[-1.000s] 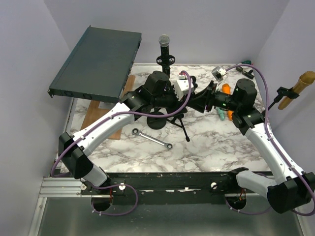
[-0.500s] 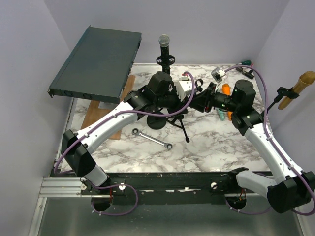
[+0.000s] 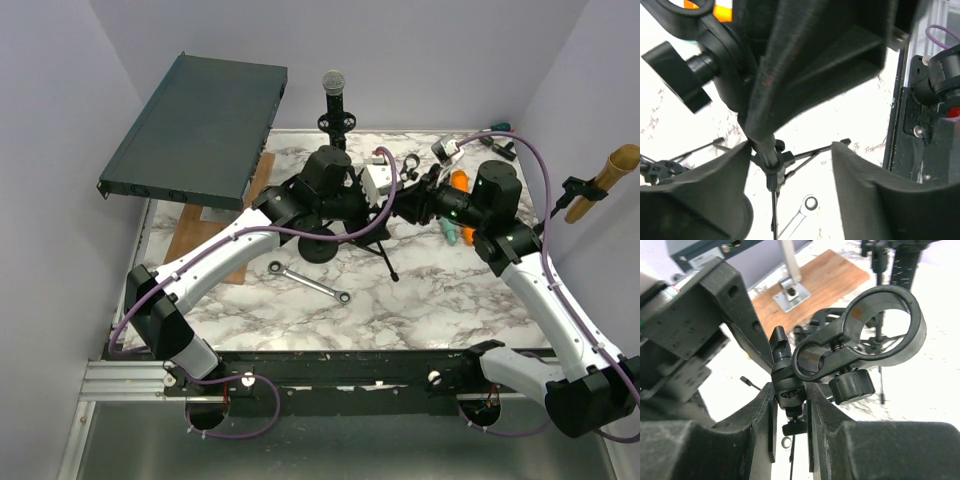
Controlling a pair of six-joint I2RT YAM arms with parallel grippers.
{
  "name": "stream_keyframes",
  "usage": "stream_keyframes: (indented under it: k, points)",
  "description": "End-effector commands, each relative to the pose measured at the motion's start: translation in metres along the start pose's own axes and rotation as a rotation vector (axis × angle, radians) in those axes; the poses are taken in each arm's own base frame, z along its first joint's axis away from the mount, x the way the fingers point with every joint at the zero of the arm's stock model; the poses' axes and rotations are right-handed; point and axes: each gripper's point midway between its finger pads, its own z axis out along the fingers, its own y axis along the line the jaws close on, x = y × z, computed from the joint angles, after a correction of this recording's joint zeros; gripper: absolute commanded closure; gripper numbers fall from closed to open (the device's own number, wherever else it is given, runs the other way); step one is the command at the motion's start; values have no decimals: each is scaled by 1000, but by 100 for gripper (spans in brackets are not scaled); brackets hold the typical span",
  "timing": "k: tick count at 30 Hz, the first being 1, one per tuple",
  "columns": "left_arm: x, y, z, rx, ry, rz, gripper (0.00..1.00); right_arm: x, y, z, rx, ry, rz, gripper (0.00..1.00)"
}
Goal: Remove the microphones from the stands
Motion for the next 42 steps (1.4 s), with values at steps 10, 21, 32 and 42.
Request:
stream_keyframes:
  k: [10,21,32,42]
  points:
    - [-32,-26,-40,28,-127,97,11,-56,-53,-29,364,-63,-248,100]
    - [-22,-31,-58,11,-139,127,11,-114,-84,-21,495,-110,-386,100]
    - [-14,-35,-71,-1,-144,151,11,-130,-148,26,593,-89,-430,100]
    - [-8,-32,-75,-19,-138,171,11,-95,-208,80,590,-19,-345,99]
